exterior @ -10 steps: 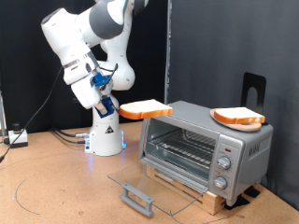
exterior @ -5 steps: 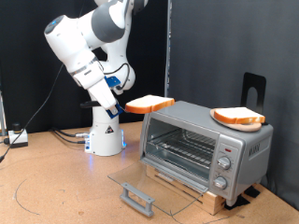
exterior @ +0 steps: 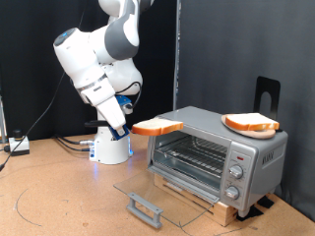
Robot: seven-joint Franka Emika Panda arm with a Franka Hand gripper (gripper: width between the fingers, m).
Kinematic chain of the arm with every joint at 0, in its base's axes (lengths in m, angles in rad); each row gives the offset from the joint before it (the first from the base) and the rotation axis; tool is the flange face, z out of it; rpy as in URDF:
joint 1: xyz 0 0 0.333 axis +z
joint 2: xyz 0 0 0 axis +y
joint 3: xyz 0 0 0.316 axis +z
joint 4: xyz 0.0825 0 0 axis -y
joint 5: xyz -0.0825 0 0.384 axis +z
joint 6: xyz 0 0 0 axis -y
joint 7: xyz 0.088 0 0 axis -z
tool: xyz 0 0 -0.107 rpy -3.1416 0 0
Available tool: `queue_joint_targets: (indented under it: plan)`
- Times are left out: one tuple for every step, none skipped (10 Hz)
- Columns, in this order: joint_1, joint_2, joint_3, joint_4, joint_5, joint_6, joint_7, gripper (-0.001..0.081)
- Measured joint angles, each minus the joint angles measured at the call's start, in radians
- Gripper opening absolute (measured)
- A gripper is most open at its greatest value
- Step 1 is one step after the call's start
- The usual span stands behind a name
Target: Make a piece of toast with the oven
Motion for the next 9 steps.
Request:
queue_joint_targets:
  plan:
    - [0.0,0.003,0.015,-0.003,-0.018,0.029,0.001,0.0396]
    - [0.0,0.009,0.037,-0.003,-0.028,0.061,0.016,0.0396]
    - [0.0,0.016,0.061,-0.003,-0.03,0.088,0.03,0.0396]
    - [0.003,0.021,0.086,-0.003,-0.03,0.106,0.032,0.0396]
    - [0.009,0.024,0.111,-0.003,-0.029,0.116,0.034,0.0396]
    - [0.016,0.025,0.138,-0.004,-0.029,0.123,0.046,0.0396]
    - [0.027,0.026,0.166,-0.006,-0.029,0.135,0.063,0.0396]
    - [0.036,0.026,0.197,-0.012,-0.028,0.158,0.089,0.0396]
    - [0.044,0.026,0.231,-0.021,-0.028,0.184,0.12,0.0396]
